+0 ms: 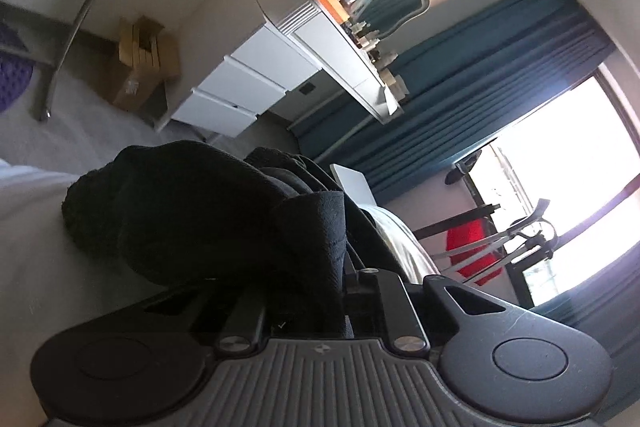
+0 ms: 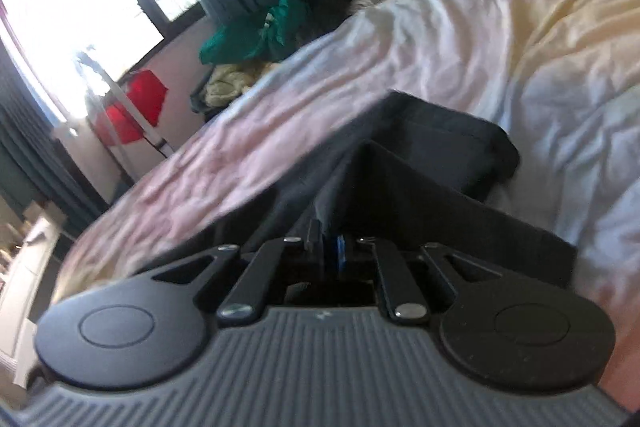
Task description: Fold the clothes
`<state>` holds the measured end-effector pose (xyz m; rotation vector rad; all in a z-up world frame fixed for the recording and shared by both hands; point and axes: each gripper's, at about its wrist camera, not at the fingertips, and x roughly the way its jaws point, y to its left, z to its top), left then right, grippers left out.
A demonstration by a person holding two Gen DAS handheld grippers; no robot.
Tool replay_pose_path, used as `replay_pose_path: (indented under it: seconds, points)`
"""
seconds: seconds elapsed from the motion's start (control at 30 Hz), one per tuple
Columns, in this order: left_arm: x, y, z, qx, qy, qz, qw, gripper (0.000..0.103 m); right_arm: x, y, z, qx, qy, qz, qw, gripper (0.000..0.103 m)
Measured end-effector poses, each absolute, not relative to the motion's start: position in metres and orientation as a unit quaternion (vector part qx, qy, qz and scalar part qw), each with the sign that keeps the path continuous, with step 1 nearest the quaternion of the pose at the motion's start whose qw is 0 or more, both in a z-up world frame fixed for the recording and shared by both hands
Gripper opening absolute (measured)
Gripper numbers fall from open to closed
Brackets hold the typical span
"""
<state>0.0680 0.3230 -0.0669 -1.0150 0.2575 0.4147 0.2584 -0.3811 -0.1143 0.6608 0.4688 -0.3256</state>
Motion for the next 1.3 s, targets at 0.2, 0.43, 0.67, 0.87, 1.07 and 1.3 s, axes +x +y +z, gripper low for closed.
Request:
replay_pose_path:
  seconds: [0.2, 0.43, 0.67, 0.87, 1.07, 1.3]
  points:
    - [0.074, 0.311, -0.067, -0.476, 0.121, 0.204, 0.847, 0.015, 0.240, -0.381, -0.087, 0.328, 0.196, -0.103, 0.918, 0.013]
    - [0.060, 0.321, -0.068, -0.507, 0.132, 0.193, 0.830, 0.017, 0.173, -0.411, -0.070, 0.401, 0.190, -0.122, 0.888, 0.064]
    - [0.031, 0.331, -0.071, -0.541, 0.159, 0.169, 0.809, 0.024, 0.115, -0.417, -0.076, 0.407, 0.213, -0.167, 0.872, 0.065]
    - [0.011, 0.329, -0.073, -0.545, 0.174, 0.140, 0.808, 0.029, 0.145, -0.408, -0.131, 0.473, 0.322, -0.090, 0.815, 0.064]
    - [0.030, 0.332, -0.094, -0.564, 0.228, 0.101, 0.787, 0.039, 0.183, -0.389, -0.167, 0.496, 0.341, -0.087, 0.794, 0.063]
    - [0.065, 0.342, -0.121, -0.592, 0.265, 0.086, 0.757, 0.040, 0.173, -0.387, -0.159, 0.466, 0.273, -0.124, 0.832, 0.013]
